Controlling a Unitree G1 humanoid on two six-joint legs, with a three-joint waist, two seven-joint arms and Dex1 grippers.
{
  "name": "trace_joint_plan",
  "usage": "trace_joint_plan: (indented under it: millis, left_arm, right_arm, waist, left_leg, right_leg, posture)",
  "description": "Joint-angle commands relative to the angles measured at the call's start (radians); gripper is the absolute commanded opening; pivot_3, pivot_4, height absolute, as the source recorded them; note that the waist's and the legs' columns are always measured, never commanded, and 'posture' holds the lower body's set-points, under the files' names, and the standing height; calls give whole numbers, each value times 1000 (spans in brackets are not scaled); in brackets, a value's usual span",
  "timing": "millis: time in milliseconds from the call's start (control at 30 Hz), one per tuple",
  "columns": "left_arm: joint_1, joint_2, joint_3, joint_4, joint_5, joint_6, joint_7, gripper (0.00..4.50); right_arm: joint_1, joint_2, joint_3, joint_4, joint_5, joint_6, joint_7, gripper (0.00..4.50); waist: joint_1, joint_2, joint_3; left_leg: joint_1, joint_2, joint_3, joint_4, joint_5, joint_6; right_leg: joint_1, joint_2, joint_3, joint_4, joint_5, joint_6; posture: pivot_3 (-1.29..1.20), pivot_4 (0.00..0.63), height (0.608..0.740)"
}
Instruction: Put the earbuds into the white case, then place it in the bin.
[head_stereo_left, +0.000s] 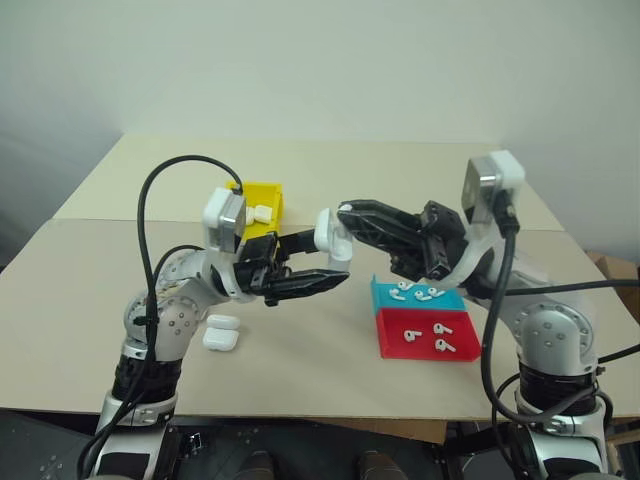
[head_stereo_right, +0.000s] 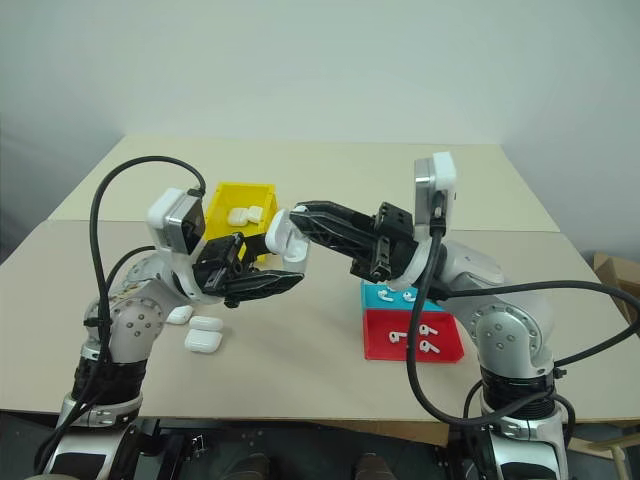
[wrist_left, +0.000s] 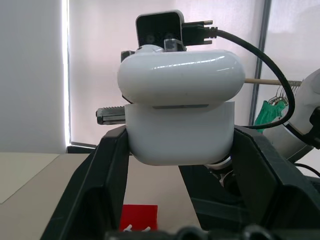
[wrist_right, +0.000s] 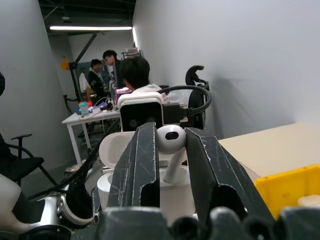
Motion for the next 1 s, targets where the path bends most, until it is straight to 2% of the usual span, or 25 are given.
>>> trace_joint_plan:
  millis: [33, 300, 533, 833, 1000]
  left_arm:
    - [-34, -10, 6, -9, -5, -22, -8, 2749]
    - [-23, -9, 13, -20, -9, -22, -11, 2749]
    - [-25, -12, 18, -18, -5, -28, 4, 2749]
    - [-34, -21, 20, -2, 9, -47, 15, 2749]
    - [-32, -21, 20, -5, 11, -49, 18, 2749]
  right_arm:
    - [2, -5, 14, -19, -28, -25, 17, 603]
    - [1, 3, 27, -10, -108, -69, 20, 603]
    - [14, -9, 35, -17, -113, -76, 58, 603]
    - [16, -27, 27, -19, -102, -78, 106, 3609]
    - [2, -44, -19, -4, -97, -78, 88, 3609]
  waist:
    - [0, 0, 0]
    - [0, 0, 0]
    - [0, 0, 0]
    - [0, 0, 0]
    - [1, 0, 0]
  left_leg:
    - [0, 0, 0, 0, 0, 0]
    - [0, 0, 0, 0, 0, 0]
    - [0, 0, 0, 0, 0, 0]
    - [0, 0, 0, 0, 0, 0]
    - [0, 0, 0, 0, 0, 0]
  right_leg:
    - [0, 0, 0, 0, 0, 0]
    - [0, 0, 0, 0, 0, 0]
    - [0, 0, 0, 0, 0, 0]
    - [0, 0, 0, 0, 0, 0]
    - [0, 0, 0, 0, 0, 0]
  posture:
    - [0, 150, 740]
    - [0, 150, 740]
    - [0, 150, 740]
    - [0, 150, 740]
    - [0, 150, 740]
